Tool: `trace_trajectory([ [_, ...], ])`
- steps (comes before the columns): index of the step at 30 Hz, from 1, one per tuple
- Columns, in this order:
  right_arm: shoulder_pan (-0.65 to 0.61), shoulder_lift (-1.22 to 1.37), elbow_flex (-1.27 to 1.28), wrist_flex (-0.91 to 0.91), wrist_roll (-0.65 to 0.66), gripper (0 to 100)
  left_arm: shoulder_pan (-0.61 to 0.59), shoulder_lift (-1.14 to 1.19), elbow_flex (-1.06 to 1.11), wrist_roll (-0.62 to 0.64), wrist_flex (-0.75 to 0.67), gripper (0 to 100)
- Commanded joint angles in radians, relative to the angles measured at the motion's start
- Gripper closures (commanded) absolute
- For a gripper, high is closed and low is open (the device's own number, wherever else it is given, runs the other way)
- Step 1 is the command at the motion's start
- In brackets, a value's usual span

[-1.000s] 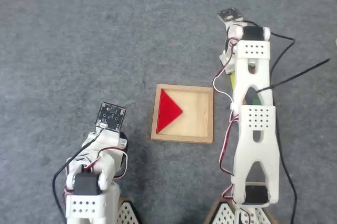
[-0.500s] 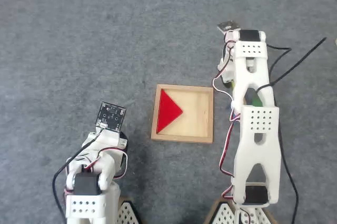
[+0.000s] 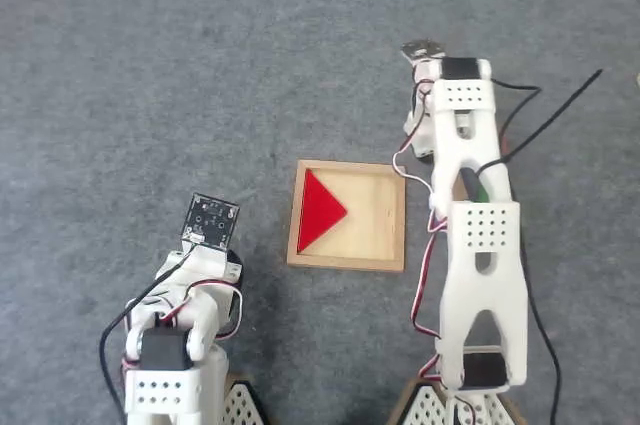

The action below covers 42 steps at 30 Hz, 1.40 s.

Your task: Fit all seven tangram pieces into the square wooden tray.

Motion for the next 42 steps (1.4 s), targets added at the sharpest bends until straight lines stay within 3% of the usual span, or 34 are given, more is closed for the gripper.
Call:
trace_trajectory([
  [1,-0.09,-0.019,-0.037,-0.004,-0.008,71.0,-0.002,-0.021,-0.012,-0.011,0.003,91],
  [6,-0.114,-0.065,-0.037,0.005,-0.009,71.0,-0.002,-0.021,-0.012,-0.011,0.003,91],
  [14,-0.039,-0.099,-0.037,-0.038,0.006,70.8,-0.002,-0.021,-0.012,-0.011,0.003,91],
  [21,-0.041,-0.044,-0.037,-0.088,0.181,61.5,-0.002,-0.021,-0.012,-0.011,0.003,91],
  [26,-0.045,-0.019,-0.037,-0.111,0.295,61.0,-0.002,-0.021,-0.012,-0.011,0.003,91],
  [34,-0.061,0.047,-0.035,-0.082,0.305,61.2,-0.002,-0.021,-0.012,-0.011,0.003,91],
  [42,-0.056,0.047,-0.037,-0.067,0.307,75.6,-0.002,-0.021,-0.012,-0.011,0.003,91],
])
